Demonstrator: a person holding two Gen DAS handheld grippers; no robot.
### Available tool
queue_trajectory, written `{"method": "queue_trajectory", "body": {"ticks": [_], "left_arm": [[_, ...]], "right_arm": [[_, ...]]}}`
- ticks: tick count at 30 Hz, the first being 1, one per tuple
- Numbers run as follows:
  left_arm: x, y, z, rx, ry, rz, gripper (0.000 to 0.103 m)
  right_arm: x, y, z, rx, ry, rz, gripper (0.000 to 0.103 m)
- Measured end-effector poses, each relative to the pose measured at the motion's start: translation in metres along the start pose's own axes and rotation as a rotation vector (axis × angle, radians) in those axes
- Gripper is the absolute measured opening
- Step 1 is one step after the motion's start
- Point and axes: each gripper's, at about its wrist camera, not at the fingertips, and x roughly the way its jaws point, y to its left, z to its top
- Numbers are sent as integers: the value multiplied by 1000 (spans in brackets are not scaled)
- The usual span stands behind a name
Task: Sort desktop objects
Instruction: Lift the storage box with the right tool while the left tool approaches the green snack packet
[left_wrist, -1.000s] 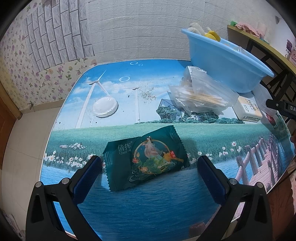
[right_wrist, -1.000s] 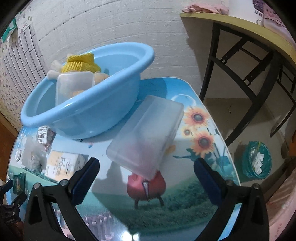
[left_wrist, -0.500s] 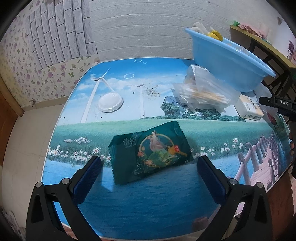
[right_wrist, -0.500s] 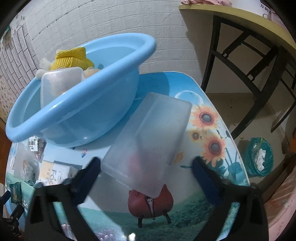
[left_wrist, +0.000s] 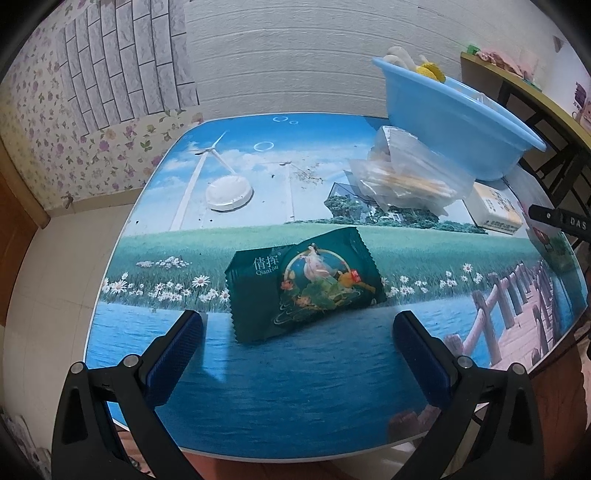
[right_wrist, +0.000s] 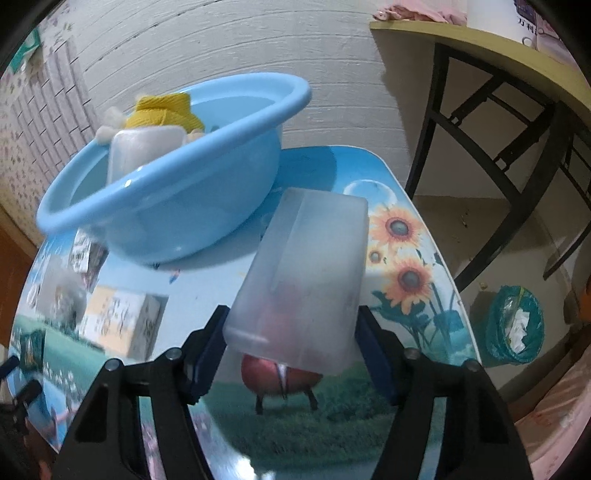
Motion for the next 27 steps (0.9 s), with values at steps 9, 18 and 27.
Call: {"method": "queue_trajectory", "body": {"ticks": [9, 18, 27], "left_arm": [[0, -3, -2, 17, -19, -8, 103], [-1, -11, -2, 25, -66, -10, 103], [1, -11, -1, 22, -88, -10, 103]], "right_arm": [[-19, 2, -27, -58, -20, 29, 66], [-17, 12, -34, -80, -64, 13, 68], [-9, 20, -34, -103, -93, -1, 90]]}}
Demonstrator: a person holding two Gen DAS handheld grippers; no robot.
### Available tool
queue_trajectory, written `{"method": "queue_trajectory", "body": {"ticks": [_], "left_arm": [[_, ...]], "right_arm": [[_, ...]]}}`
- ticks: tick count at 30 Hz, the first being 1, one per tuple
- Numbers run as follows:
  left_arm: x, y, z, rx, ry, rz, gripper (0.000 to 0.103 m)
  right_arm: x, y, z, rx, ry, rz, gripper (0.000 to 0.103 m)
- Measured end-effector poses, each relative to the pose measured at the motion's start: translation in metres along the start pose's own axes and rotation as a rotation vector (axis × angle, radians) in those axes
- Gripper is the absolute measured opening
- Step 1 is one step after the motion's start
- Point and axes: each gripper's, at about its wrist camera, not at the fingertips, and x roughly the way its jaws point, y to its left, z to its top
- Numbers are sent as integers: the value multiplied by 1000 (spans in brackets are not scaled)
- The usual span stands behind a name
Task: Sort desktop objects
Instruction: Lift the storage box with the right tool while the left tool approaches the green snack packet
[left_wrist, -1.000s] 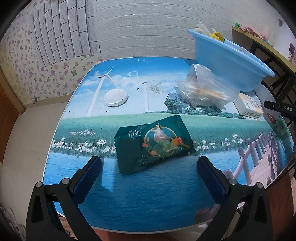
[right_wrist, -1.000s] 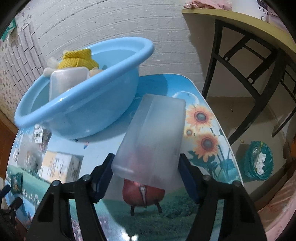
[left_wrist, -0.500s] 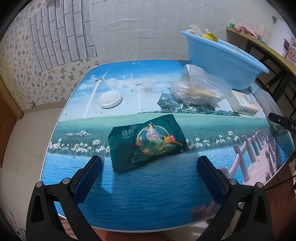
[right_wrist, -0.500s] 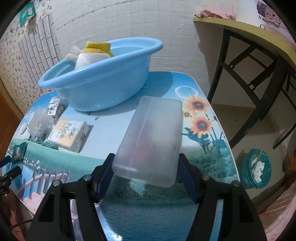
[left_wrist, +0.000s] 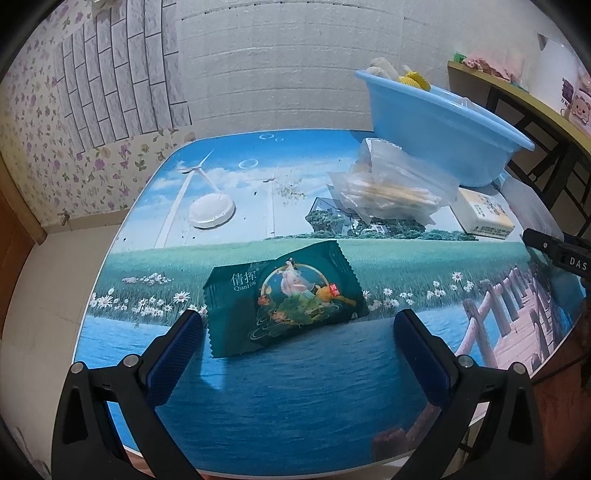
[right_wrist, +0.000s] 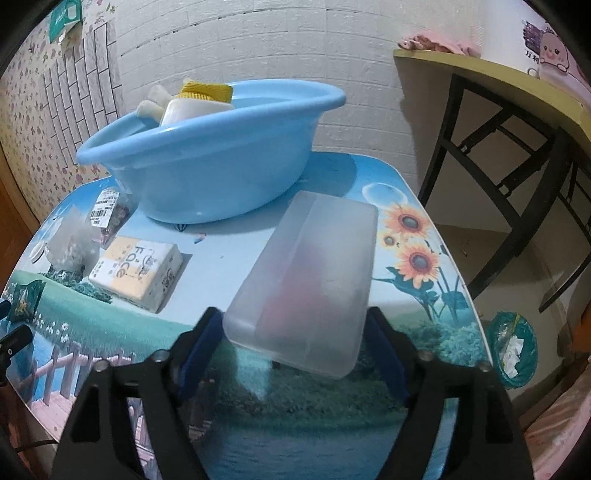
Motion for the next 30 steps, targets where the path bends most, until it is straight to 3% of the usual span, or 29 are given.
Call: {"method": "queue_trajectory", "body": {"ticks": [2, 24, 30], "left_arm": [[0, 0, 0, -1, -10, 0, 103], [-2, -1, -3, 7, -32, -17, 102], [-8, -2, -4, 22, -63, -26, 71]], "right_arm": [[3, 1, -1, -5, 5, 4, 103], [4, -1, -4, -3, -4, 2, 103], [2, -2, -5, 11, -11, -15, 101]]}}
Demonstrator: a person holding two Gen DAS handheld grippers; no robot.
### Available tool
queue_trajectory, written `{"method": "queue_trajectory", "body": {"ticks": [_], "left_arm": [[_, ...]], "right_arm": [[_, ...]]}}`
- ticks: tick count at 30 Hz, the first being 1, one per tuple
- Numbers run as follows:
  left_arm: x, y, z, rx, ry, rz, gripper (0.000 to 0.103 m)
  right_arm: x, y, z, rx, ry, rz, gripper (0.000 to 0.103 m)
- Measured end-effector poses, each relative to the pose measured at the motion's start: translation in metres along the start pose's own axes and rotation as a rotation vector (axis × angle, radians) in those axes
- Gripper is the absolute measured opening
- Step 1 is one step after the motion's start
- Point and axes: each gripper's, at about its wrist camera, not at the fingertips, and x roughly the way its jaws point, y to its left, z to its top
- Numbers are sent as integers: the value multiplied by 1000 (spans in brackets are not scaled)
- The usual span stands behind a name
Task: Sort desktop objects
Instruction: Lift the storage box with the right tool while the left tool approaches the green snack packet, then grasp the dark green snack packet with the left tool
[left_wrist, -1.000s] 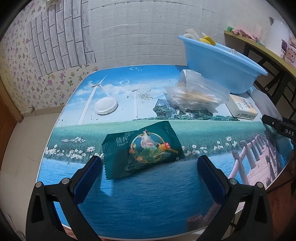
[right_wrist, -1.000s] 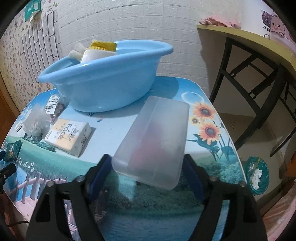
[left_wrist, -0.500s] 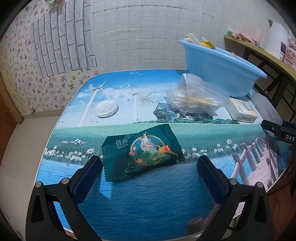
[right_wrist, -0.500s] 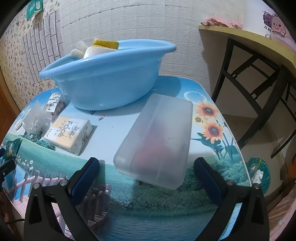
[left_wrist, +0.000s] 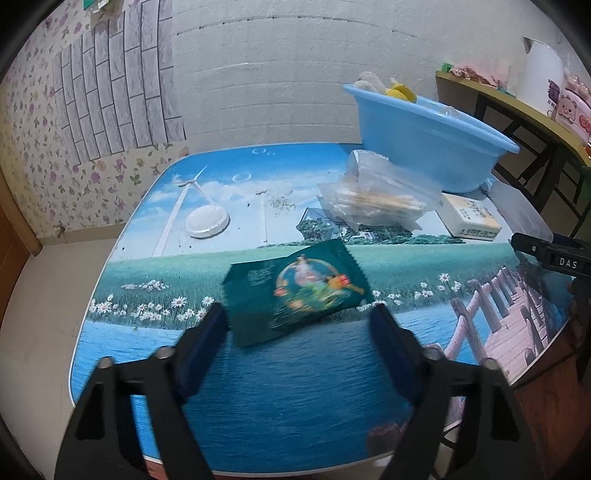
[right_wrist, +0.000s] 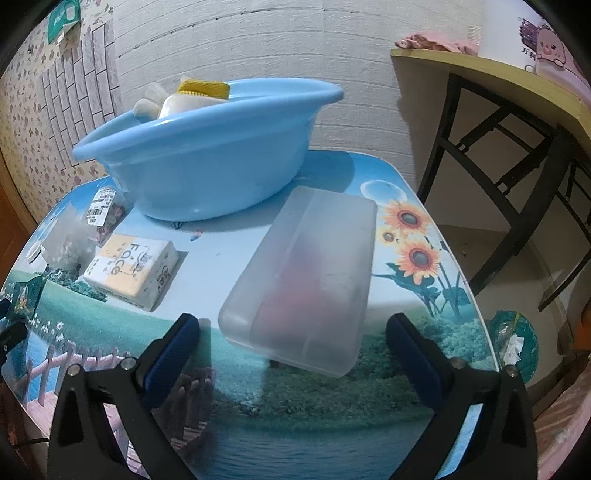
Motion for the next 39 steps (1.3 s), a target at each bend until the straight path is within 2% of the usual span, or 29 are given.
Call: {"method": "queue_trajectory", "body": {"ticks": [2, 4, 8, 12, 14, 18, 21, 24, 26, 32, 39], "left_arm": [[-1, -1, 0, 5, -7, -4, 55], [-1, -2, 1, 11, -10, -7, 45], [-2, -5, 1, 19, -14, -11, 32], [-3, -5, 1, 20, -13, -13, 29], [-4, -5, 1, 18, -12, -13, 22], [-4, -4, 2, 11, -6, -10, 22], [-3, -5, 3, 7, 1, -6, 30], [-3, -5, 5, 1, 6, 6, 47], [-3, -7, 6, 3, 1, 25, 63], [2, -12, 17, 36, -4, 34, 77], [14, -10, 26, 14, 28, 16, 78]], "right_arm": [[-1, -1, -1, 4, -5, -5, 97], [-3, -2, -1, 10, -10, -9, 90], [-6, -5, 0, 13, -22, -3, 66], [-8, -4, -1, 11, -22, 3, 66], [-9, -4, -2, 12, -23, 10, 66], [-10, -5, -3, 11, -22, 17, 66], [-10, -4, -3, 9, -21, 17, 66], [-10, -4, -3, 5, -21, 16, 66], [-10, -3, -3, 3, -21, 15, 66], [-10, -3, -3, 2, -20, 15, 66], [-10, -2, -3, 2, -20, 14, 66]]}}
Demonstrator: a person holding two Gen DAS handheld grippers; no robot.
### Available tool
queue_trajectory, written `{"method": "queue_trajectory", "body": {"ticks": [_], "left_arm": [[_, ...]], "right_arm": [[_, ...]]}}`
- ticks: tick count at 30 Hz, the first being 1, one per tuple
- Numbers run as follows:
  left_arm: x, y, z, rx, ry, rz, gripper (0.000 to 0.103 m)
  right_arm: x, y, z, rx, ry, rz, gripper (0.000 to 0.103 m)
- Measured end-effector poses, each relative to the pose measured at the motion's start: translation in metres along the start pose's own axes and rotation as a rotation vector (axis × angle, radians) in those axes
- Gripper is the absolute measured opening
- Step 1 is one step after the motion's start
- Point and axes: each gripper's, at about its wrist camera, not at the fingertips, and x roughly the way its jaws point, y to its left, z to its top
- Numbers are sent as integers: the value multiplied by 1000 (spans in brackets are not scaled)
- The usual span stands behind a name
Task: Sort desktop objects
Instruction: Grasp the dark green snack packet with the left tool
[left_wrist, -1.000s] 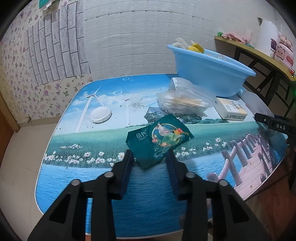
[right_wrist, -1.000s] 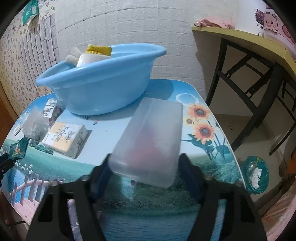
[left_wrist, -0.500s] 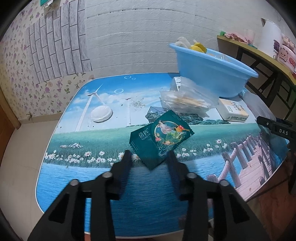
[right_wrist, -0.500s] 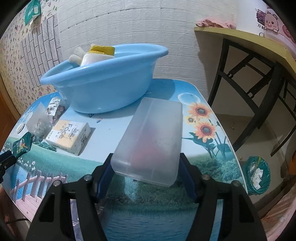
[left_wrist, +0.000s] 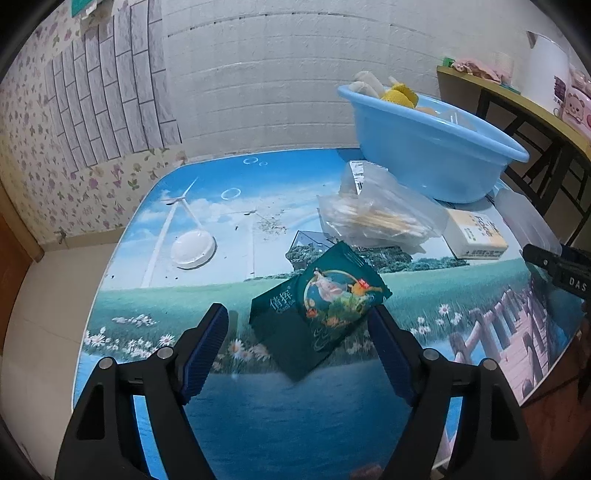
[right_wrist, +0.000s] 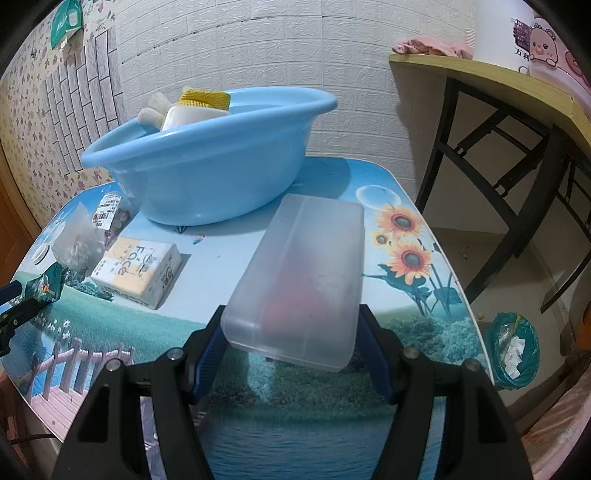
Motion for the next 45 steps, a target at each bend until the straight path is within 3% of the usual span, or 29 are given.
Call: {"method": "queue_trajectory", "body": {"ticks": [10, 15, 16, 17, 19, 24, 26, 29, 45], "left_arm": [[17, -4, 6, 15, 34, -40, 89], [17, -12, 8, 47, 23, -74, 90], [16, -14, 8, 57, 19, -81, 83], [14, -16, 8, 70, 11, -89, 70], [11, -19, 8, 89, 6, -102, 56], [5, -23, 7, 112, -13, -112, 41], [1, -24, 9, 107, -25, -122, 28], [-4, -26, 12, 110, -41, -132, 18], [-11, -22, 16, 88, -56, -143, 12]], "right_arm": [[0, 0, 0, -1, 0, -1, 66], [0, 0, 0, -3, 3, 1, 66], [0, 0, 0, -1, 2, 2, 66], [0, 0, 0, 0, 2, 4, 66], [0, -1, 0, 5, 1, 9, 66], [-2, -8, 2, 33, -4, 31, 65], [-5, -10, 2, 37, -10, 31, 65], [-8, -12, 4, 43, -16, 31, 64], [-13, -16, 4, 60, -21, 40, 63]]}}
